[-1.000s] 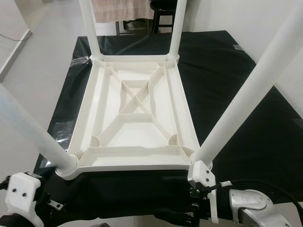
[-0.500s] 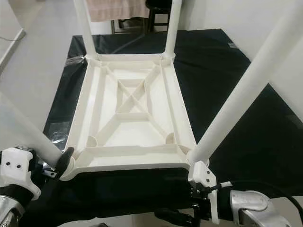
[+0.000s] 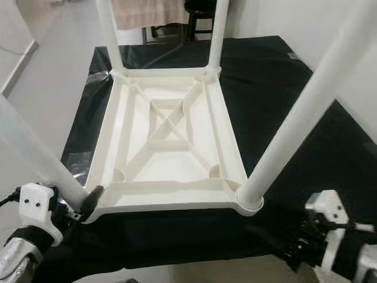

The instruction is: Building children table

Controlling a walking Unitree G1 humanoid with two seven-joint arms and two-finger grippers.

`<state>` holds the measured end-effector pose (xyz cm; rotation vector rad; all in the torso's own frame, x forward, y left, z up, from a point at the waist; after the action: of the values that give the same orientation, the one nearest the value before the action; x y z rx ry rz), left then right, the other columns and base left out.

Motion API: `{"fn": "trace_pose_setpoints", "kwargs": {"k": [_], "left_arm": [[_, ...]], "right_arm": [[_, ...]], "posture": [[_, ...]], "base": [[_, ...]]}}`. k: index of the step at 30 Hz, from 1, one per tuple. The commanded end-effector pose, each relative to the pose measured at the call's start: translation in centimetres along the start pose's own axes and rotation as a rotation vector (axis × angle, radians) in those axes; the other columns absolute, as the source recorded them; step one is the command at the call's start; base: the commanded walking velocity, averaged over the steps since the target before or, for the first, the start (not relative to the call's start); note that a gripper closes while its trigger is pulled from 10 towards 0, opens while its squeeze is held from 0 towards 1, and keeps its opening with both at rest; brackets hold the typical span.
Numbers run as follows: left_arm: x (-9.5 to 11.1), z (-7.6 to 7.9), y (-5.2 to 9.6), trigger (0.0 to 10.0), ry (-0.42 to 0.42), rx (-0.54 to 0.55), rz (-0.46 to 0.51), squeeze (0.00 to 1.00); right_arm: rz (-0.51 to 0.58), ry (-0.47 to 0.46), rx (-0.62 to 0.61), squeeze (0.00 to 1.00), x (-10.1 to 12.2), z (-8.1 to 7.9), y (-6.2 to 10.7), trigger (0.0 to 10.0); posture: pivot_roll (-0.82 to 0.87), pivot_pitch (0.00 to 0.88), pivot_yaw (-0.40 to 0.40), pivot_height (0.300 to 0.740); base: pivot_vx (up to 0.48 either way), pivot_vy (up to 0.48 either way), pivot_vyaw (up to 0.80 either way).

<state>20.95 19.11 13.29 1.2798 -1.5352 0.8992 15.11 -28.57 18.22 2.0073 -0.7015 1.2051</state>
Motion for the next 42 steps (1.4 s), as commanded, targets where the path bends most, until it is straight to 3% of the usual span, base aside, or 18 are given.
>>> {"fn": "trace_pose_setpoints", "kwargs": {"k": [1,2,4,6,10,14,19,28,29,30,31,32,42], "left_arm": [[-0.8,0.1,-0.2,10.0,0.004,-0.017,-0.025,0.0],[-0.8,0.1,-0.2,10.0,0.004,-0.017,-0.025,0.0],[-0.9,0.1,-0.7,10.0,0.003,-0.029,-0.016,0.0],[-0.9,0.1,-1.0,10.0,0.003,-0.031,-0.009,0.0],[-0.8,0.1,-1.4,10.0,0.005,-0.027,0.004,0.0],[-0.9,0.4,-1.6,10.0,0.005,-0.029,0.011,0.0],[-1.0,0.6,-1.6,10.0,0.006,-0.029,0.015,0.0],[-1.3,0.8,-1.3,10.0,0.008,-0.025,0.019,0.0],[-1.3,0.8,-1.2,0.0,0.011,-0.027,0.018,0.0],[-1.4,0.9,-1.2,0.0,0.013,-0.032,0.017,0.0],[-1.4,0.9,-1.2,0.0,0.013,-0.032,0.017,0.0],[-1.5,0.9,-1.2,0.0,0.014,-0.035,0.017,0.0],[-1.5,0.9,-1.2,0.0,0.006,-0.044,0.025,0.0]], "right_arm": [[0.146,0.024,0.004,0.0,3.0,-0.3,2.2,10.0],[0.146,0.024,0.004,0.0,3.0,-0.3,2.2,10.0],[0.28,0.077,0.049,0.0,5.9,-1.1,3.2,10.0],[0.327,0.104,0.068,0.0,6.9,-1.5,3.1,10.0],[0.472,0.203,0.114,0.0,10.3,-2.8,1.4,10.0],[0.514,0.254,0.111,0.0,12.2,-3.4,0.1,10.0],[0.516,0.262,0.101,0.0,12.9,-3.6,-0.4,10.0],[0.585,0.202,-0.052,0.0,15.2,-1.9,-1.5,10.0],[0.594,0.194,-0.048,0.0,15.4,-1.9,-1.4,9.3],[0.605,0.189,-0.04,0.0,15.6,-2.0,-1.4,1.6],[0.605,0.189,-0.04,0.0,15.6,-2.0,-1.4,1.6],[0.617,0.184,-0.031,0.0,15.9,-2.1,-1.3,0.0],[0.615,0.152,0.006,0.0,15.9,-2.6,-1.4,0.0]], "posture": [[-0.09,0.126,0.038,0.74],[-0.09,0.126,0.038,0.74],[-0.1,0.117,0.043,0.74],[-0.11,0.11,0.044,0.74],[-0.1,0.101,0.038,0.74],[-0.09,0.096,0.028,0.74],[-0.09,0.096,0.019,0.74],[-0.09,0.097,0.005,0.74],[-0.09,0.098,0.004,0.74],[-0.09,0.098,0.004,0.74],[-0.09,0.098,0.004,0.74],[-0.09,0.099,0.004,0.74],[-0.09,0.101,0.009,0.74]], "base": [[0.0,0.0,0.0],[0.0,0.0,0.0],[0.0,0.0,0.0],[0.0,0.0,0.0],[0.0,0.0,0.0],[0.0,0.0,0.0],[0.0,0.0,0.0],[0.0,0.0,0.0],[0.0,0.0,0.0],[0.0,0.0,0.0],[0.0,0.0,0.0],[0.0,0.0,0.0],[0.0,0.0,0.0]]}}
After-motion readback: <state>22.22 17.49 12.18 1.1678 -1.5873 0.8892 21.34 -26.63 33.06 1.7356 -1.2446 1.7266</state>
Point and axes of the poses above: a point about 5 cm out from each wrist's last joint towards the gripper, its own y axis pointing back from the gripper into the wrist, its own x axis along the axis of the wrist's last joint, z = x × y, the point moved 1 cm from there along -y, pointing out of the wrist towards the gripper, and after that the axes turned 14 degrees about -y, right-handed, at the moved point
